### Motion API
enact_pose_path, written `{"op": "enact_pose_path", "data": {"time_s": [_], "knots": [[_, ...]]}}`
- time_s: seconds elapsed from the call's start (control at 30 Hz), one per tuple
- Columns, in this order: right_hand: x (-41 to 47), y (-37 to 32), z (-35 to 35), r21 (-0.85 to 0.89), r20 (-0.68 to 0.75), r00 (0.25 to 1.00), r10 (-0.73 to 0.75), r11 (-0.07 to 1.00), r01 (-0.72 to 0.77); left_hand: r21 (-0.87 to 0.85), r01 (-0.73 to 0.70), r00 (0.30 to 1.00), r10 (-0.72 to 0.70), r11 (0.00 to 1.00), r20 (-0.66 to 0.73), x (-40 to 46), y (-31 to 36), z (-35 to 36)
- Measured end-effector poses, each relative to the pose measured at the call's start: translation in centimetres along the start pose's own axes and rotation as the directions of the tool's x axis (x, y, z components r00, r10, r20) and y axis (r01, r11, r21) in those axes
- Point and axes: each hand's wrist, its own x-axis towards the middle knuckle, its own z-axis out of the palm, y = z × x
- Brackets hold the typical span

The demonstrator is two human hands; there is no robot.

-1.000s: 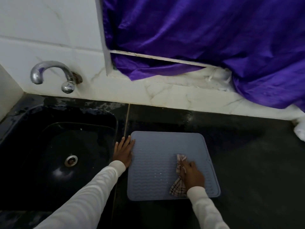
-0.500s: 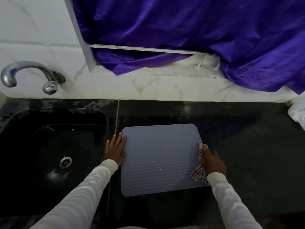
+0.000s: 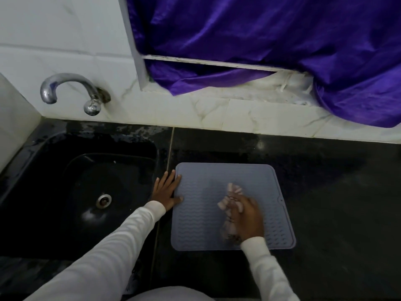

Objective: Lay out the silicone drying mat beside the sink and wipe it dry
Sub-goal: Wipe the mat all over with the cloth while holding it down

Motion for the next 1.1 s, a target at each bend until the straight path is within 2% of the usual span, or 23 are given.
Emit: {"op": "enact_pose_path", "data": {"time_s": [0.07,0.17,0.2,0.27,0.4,0.5,0.63,0.97,1.1], "knots": [[-0.8,-3.2,3.3,0.046,0.104,0.993,-0.047,0.998,0.042,0.008,0.007,1.0,-0.007,1.0,0.004,0.1,0.0,0.0],[-2.7,-6.9,8.2,-0.036,0.324,0.938,-0.12,0.99,0.139,0.015,0.003,1.0,-0.003,1.0,-0.013,0.1,0.1,0.0],[-3.3,-7.8,9.3,-0.043,0.373,0.922,-0.102,0.991,0.127,0.018,-0.005,1.0,0.006,1.0,-0.016,0.1,0.0,0.0],[-3.7,-8.2,10.7,-0.168,0.398,0.913,-0.092,0.971,0.17,0.01,-0.011,1.0,0.012,1.0,-0.014,0.1,-0.1,0.0],[-3.4,-7.4,10.6,-0.261,0.386,0.921,-0.057,0.951,0.168,0.021,-0.027,0.999,0.028,0.999,-0.022,0.2,-0.3,0.1],[-2.7,-6.1,9.9,-0.315,0.412,0.907,-0.085,0.921,0.23,0.029,-0.016,0.999,0.017,0.999,-0.037,0.1,-0.2,0.2],[-1.7,-3.5,7.8,-0.37,0.353,0.932,-0.081,0.903,0.219,0.008,-0.02,0.999,0.021,1.0,-0.036,-0.2,0.0,0.1],[-0.1,5.2,-1.0,-0.446,0.162,0.975,0.153,0.893,-0.066,0.043,-0.016,0.999,0.018,0.999,-0.049,0.0,-0.2,0.7],[1.3,8.6,-4.9,-0.476,0.043,0.953,0.3,0.845,-0.245,0.024,-0.026,0.999,0.027,0.999,-0.047,0.0,-0.1,0.6]]}}
